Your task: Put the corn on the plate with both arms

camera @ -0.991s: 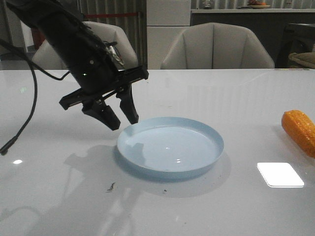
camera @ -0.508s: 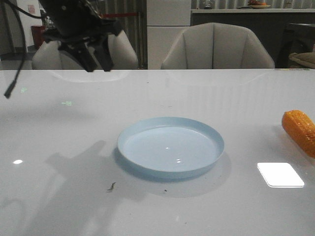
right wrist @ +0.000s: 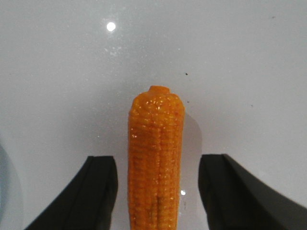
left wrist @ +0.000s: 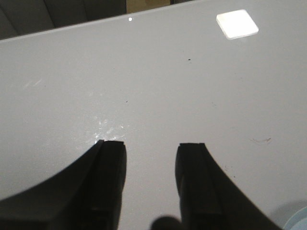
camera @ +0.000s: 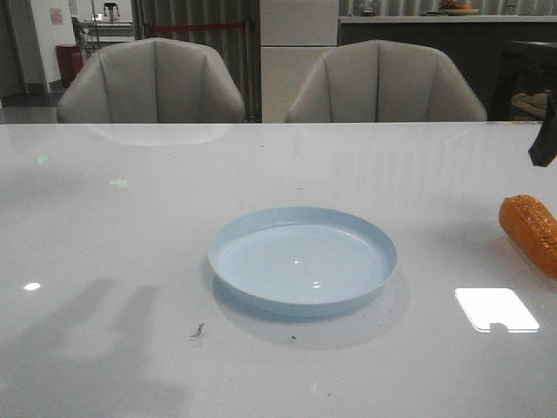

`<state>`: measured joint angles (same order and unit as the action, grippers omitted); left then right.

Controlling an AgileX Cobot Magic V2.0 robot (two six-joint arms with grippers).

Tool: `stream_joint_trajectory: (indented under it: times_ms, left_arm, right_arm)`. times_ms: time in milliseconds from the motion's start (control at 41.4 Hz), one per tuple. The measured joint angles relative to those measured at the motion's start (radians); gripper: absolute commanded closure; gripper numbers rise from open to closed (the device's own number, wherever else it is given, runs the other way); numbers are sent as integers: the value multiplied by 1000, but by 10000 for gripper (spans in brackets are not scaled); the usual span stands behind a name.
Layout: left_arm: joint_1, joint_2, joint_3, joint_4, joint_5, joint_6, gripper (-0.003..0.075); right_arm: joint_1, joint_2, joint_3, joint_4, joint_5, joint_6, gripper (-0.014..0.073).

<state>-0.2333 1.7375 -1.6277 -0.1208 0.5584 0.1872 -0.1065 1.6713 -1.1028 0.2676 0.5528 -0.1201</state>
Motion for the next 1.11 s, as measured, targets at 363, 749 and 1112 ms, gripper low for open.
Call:
stream_joint_trajectory:
  times_ms: [363, 749, 1112]
  left_arm:
    - [0, -338, 533, -9, -318, 0, 385]
    - [0, -651, 901, -25, -424, 0, 385]
    - [0, -710, 956, -29, -424, 0, 386]
  right_arm:
    - [0, 131, -46, -32, 11, 0, 108]
    - [36, 171, -52, -35, 20, 2, 106]
    - [67, 206, -58, -43, 19, 4, 237]
